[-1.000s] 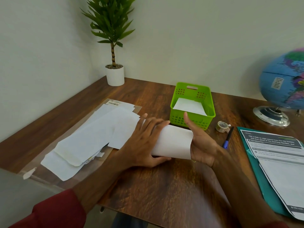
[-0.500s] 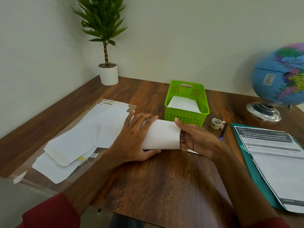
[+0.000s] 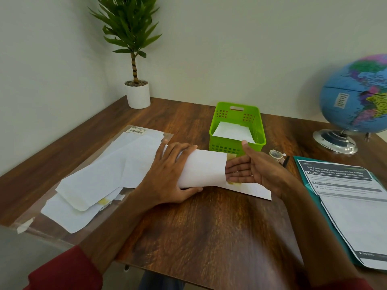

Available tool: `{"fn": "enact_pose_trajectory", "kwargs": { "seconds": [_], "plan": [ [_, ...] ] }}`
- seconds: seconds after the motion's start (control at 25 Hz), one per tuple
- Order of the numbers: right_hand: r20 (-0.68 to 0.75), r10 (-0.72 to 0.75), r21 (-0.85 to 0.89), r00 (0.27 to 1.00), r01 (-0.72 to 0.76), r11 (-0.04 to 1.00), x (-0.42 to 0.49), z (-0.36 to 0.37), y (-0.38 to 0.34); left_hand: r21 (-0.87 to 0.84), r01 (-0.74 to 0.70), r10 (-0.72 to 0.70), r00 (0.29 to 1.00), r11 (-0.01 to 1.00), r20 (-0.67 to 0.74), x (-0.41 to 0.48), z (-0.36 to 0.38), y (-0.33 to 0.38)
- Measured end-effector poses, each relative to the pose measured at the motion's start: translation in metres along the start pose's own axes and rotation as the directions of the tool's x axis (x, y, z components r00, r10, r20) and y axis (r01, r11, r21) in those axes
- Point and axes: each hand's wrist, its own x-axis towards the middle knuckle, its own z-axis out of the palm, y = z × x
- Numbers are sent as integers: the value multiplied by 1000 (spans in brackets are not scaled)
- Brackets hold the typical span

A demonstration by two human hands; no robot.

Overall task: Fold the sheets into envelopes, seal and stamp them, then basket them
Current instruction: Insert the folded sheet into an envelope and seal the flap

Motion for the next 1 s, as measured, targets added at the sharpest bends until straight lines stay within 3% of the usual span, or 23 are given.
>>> {"fn": "enact_pose_trajectory", "kwargs": {
  "seconds": [0.16, 0.28, 0.44, 0.52, 0.72, 1.0],
  "plan": [
    [-32, -60, -6, 998, 60, 998, 2, -2, 2, 10, 6, -6, 1000, 1000, 3, 0, 0, -1],
    [-169, -179, -49, 969, 173, 984, 3, -7, 4, 4, 12, -12, 1000, 1000, -1, -1, 0, -2],
    [-329, -264, -324, 907, 155, 934, 9, -14, 12, 3, 16, -16, 1000, 1000, -27, 0, -1, 0],
    [-291, -225, -382, 930, 103, 918, 10, -10, 16, 3, 27, -27, 999, 1000, -41, 1, -1, 0],
    [-88, -68, -272, 994, 42, 961, 7, -3, 14, -17, 61, -62, 995, 998, -72, 1, 1, -2],
    [-59, -25, -180, 998, 14, 983, 7, -5, 16, -23, 65, -65, 998, 998, -24, 2, 0, -2]
  ]
}}
